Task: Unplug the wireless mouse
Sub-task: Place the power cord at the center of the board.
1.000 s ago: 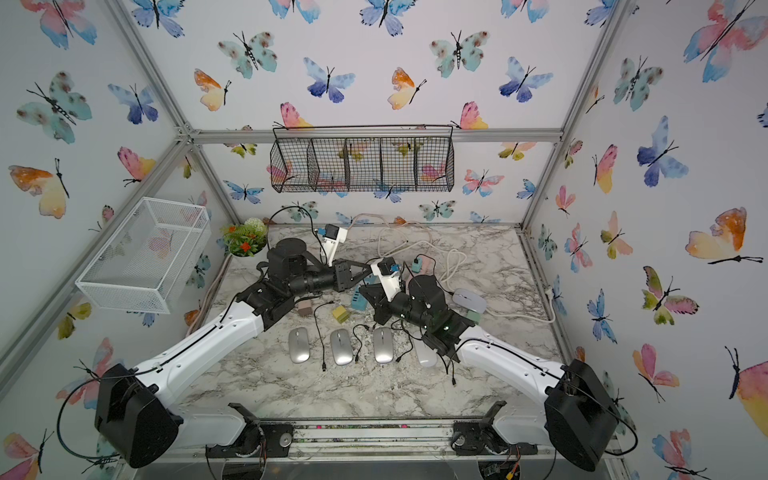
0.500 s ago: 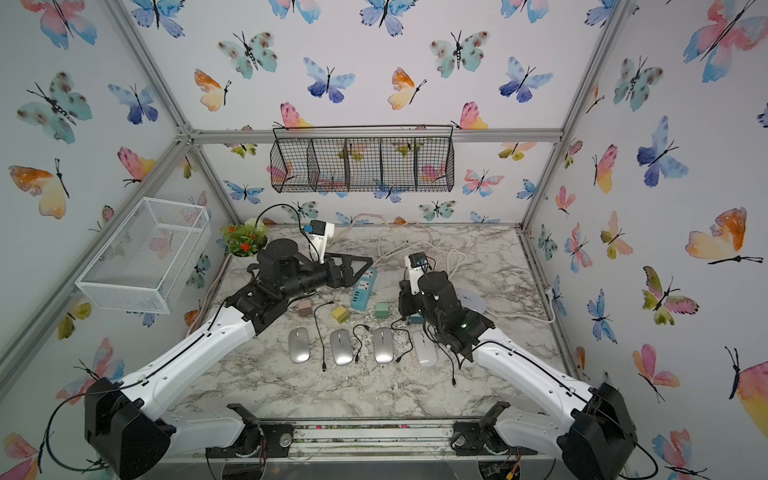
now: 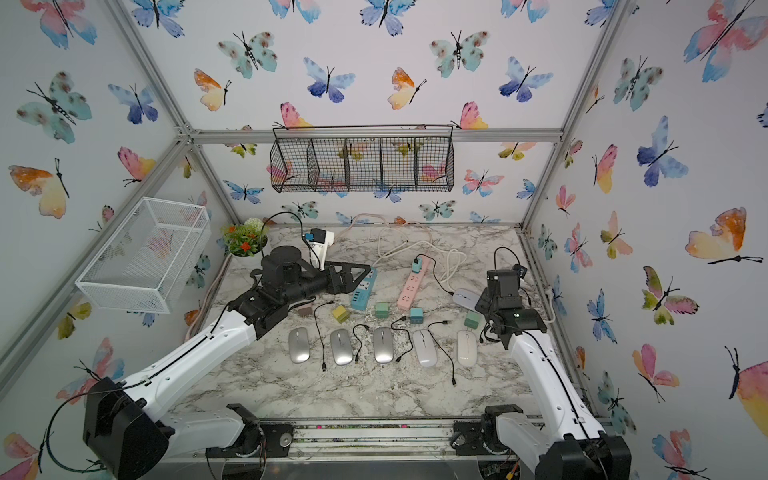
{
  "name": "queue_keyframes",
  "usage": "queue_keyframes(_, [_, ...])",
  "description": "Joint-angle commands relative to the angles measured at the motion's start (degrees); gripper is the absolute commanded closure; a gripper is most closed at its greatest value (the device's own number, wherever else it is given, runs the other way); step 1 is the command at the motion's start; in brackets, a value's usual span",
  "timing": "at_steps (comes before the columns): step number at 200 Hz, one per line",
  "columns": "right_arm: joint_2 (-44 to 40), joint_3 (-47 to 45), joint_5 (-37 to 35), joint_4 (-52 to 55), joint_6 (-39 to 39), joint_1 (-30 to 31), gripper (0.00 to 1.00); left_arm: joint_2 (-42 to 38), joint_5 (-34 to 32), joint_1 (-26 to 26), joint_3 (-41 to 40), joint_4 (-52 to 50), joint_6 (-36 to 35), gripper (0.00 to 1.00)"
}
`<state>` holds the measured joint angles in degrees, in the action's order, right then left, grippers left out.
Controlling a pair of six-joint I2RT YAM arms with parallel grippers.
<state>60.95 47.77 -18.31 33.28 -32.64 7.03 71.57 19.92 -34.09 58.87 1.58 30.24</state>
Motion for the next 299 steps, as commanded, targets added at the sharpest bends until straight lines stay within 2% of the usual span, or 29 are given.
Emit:
queue_keyframes(1, [0.9, -1.4, -1.3, 6.7, -3.7, -0.3, 0.99, -0.8, -1.1, 0.3, -0.4, -0.9, 0.1, 0.02])
queue_keyframes(42, [0.3, -5.3, 2.9, 8.3, -6.2, -0.2, 0.99, -0.4, -1.3, 0.4, -1.9, -0.7, 1.7, 0.02])
queue_keyframes(86, [4.8, -8.0, 6.6, 5.7, -7.8, -0.3, 0.99, -2.5, -2.8, 0.4, -5.9, 2.2, 5.0, 0.02])
queue_keyframes(133, [8.6, -12.1, 3.7, 0.1, -8.9, -0.3, 0.99, -6.2, -6.1, 0.7, -9.0, 1.5, 6.4, 0.02])
queue_keyframes(156, [11.6, -11.0, 3.4, -1.7, -7.9, -0.4, 0.99, -6.9, -6.1, 0.8, -10.0, 1.4, 6.5, 0.02])
queue_keyframes(165, [12.5, -10.3, 2.2, -1.6, -7.7, -0.4, 0.94, -7.1, -6.2, 0.8, -10.2, 1.1, 6.4, 0.02])
queue_keyframes(176, [13.2, -9.8, 0.9, -1.5, -7.3, -0.4, 0.8, -7.3, -6.1, 0.9, -10.4, 0.8, 6.2, 0.02])
queue_keyframes(201, [13.0, -9.8, 0.8, -1.7, -6.9, -0.4, 0.41, -7.5, -6.2, 0.9, -10.8, 0.5, 6.0, 0.02])
queue_keyframes(212, [12.3, -9.8, 0.6, -1.5, -7.1, -0.4, 0.32, -7.5, -6.1, 0.9, -11.0, 0.5, 6.1, 0.02])
queue_keyframes(238, [8.2, -8.4, -0.9, -0.7, -5.9, -0.4, 0.19, -7.1, -5.8, 0.9, -11.1, 0.5, 5.7, 0.02])
queue_keyframes(261, [4.7, -6.9, 3.8, -5.3, 2.4, -0.4, 0.02, -6.1, -4.6, 1.0, -11.1, 1.1, 5.5, 0.02])
queue_keyframes(299, [7.2, -0.8, 14.8, -7.2, 14.8, -0.4, 0.02, -4.2, -0.8, 1.0, -10.3, 2.1, 4.5, 0.02])
